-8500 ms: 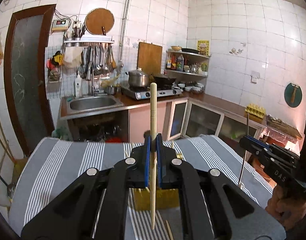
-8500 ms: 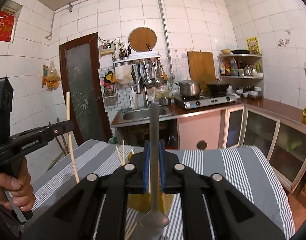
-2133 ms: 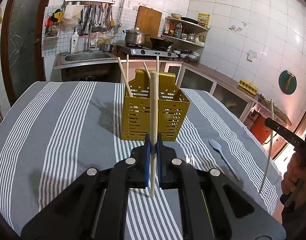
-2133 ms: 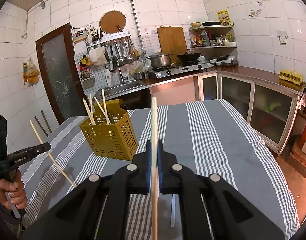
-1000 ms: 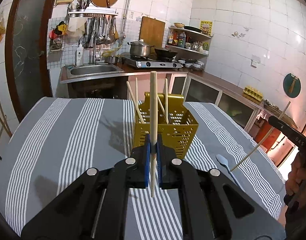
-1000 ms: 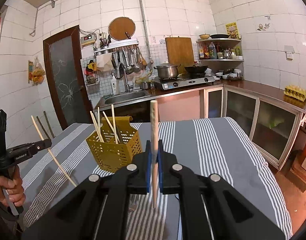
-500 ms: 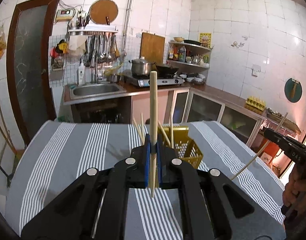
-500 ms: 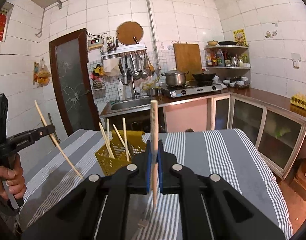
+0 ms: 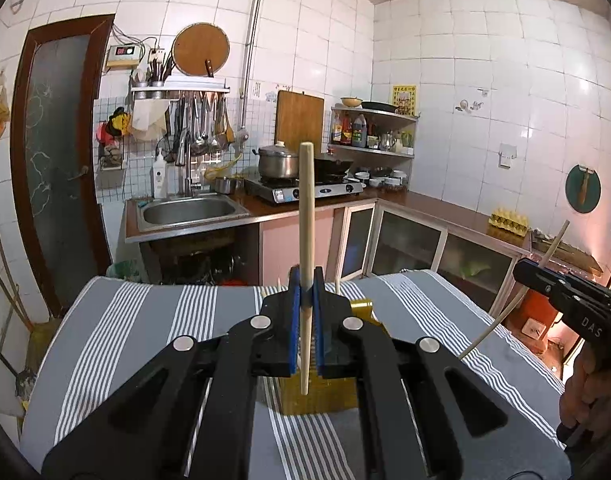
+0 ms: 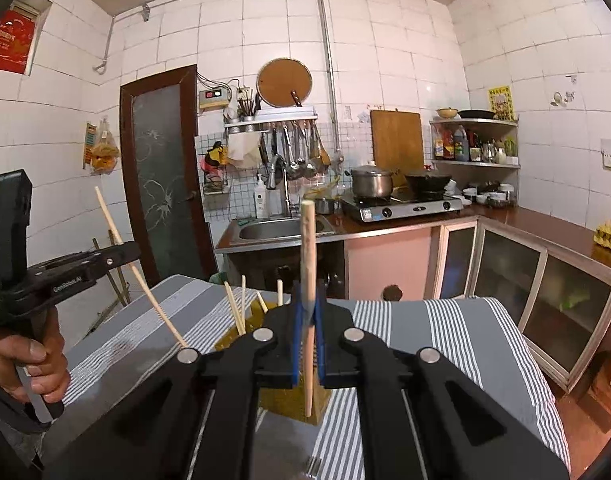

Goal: Organize utensils
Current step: 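Lower the chopstick into the caddy and open the left tool while the right tool releases its chopstick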

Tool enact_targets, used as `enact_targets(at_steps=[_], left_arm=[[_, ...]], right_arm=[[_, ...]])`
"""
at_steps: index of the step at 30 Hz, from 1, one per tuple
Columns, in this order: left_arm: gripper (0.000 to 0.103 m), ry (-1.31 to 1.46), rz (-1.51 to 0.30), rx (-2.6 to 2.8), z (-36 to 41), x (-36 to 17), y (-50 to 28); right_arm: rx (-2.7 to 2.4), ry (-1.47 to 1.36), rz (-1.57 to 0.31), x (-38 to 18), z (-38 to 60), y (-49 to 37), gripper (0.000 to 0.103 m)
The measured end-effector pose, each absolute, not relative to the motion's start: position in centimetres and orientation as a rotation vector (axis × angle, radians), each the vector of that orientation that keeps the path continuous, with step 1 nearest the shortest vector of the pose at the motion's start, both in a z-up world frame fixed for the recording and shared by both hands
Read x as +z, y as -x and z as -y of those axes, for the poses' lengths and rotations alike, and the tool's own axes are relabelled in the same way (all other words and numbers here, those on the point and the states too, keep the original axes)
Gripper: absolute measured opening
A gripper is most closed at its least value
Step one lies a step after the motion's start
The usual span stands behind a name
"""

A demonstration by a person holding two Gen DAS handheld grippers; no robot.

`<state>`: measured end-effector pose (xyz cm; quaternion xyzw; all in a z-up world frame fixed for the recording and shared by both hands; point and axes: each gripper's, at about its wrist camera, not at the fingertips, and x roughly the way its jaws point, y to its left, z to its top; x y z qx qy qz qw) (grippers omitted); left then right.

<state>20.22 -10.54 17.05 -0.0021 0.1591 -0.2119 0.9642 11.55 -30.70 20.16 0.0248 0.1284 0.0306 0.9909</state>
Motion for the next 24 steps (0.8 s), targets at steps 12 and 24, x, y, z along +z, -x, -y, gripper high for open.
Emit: enact_targets(at_steps=[12,24], left_arm=[[0.004,0.0,-0.305,-0.445,12.8,18.4,-23.2],[0.004,0.014,-0.392,-0.431,13.8,16.1,-29.0]], right_arm=[[0.078,-0.008,-0.251,22.2,28.6,-15.9,0.006],[0.054,0.041,-0.341,20.6,27.8,-22.3,0.005]])
